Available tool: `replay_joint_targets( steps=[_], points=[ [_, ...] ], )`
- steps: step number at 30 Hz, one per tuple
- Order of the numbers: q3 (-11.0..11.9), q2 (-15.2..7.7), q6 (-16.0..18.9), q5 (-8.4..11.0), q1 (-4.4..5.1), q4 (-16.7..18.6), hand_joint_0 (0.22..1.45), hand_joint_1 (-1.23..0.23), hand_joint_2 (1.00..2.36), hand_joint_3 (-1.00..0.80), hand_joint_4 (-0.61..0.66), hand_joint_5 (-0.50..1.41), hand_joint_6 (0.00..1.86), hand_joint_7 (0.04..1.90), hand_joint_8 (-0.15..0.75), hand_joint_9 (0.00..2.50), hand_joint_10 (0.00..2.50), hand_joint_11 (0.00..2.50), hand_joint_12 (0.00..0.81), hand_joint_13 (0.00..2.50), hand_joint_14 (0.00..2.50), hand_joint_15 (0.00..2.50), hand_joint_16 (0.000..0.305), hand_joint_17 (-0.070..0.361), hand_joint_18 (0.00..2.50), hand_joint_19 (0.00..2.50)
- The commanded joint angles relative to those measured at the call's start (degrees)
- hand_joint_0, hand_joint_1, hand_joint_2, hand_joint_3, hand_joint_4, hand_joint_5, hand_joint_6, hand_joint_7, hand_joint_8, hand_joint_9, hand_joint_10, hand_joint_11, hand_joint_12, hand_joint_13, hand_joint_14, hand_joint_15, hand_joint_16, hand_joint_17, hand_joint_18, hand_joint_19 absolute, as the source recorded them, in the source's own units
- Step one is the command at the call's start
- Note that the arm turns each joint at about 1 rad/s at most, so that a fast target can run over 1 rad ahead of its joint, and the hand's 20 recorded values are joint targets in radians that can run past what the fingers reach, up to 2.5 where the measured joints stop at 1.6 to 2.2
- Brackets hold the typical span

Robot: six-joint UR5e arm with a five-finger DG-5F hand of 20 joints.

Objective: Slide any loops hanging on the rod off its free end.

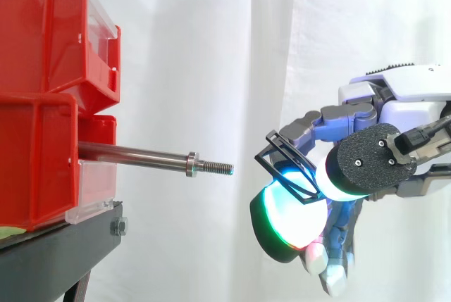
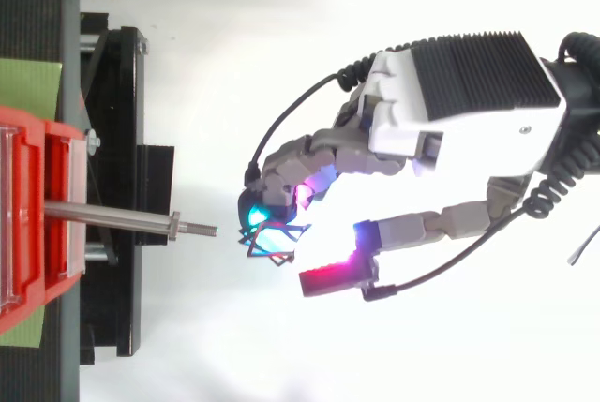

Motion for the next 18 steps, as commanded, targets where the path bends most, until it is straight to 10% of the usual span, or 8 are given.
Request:
replay_joint_targets(
  steps=[1, 7, 18],
  points=[
    [0.0, 0.2, 9.4, 3.80, 0.32, -2.2, 0.58, -0.67, 1.03, 0.01, -0.02, -0.19, 0.91, 1.05, 0.325, 0.85, 0.01, 0.30, 0.323, 1.00, 0.01, 0.23, 0.047, 0.106, 0.98, 0.34],
    [0.0, 0.2, 20.3, 7.14, 0.67, -4.1, 0.61, -0.71, 1.02, -0.14, -0.04, -0.19, 0.91, 1.06, 0.318, 0.85, 0.01, 0.31, 0.319, 1.00, 0.01, 0.23, 0.046, 0.103, 0.97, 0.35],
    [0.0, 0.2, 27.2, 9.08, 1.03, -6.6, 0.64, -0.72, 1.02, -0.29, -0.04, -0.19, 0.92, 1.06, 0.315, 0.86, 0.01, 0.30, 0.314, 1.01, 0.01, 0.23, 0.045, 0.102, 0.99, 0.35]
  ],
)
